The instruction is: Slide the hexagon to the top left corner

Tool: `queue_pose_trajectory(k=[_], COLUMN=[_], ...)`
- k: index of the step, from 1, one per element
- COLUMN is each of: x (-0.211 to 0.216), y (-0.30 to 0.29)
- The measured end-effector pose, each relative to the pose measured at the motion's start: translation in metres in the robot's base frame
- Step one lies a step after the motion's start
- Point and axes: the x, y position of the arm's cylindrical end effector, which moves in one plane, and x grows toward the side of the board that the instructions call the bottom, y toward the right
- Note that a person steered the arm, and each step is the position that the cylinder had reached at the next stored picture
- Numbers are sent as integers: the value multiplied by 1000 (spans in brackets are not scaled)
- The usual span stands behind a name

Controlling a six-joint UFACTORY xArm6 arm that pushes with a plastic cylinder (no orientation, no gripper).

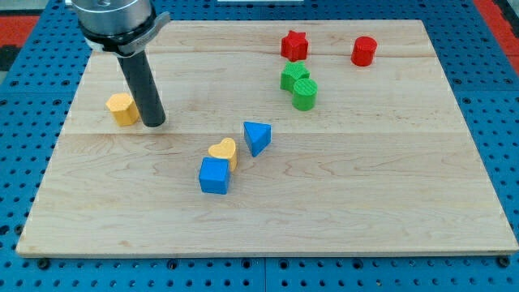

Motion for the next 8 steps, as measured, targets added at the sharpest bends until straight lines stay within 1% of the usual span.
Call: queue_pose_trajectory(k=[1,2,3,8], x=[3,1,-35,-45], y=[-17,-52,-82,-85])
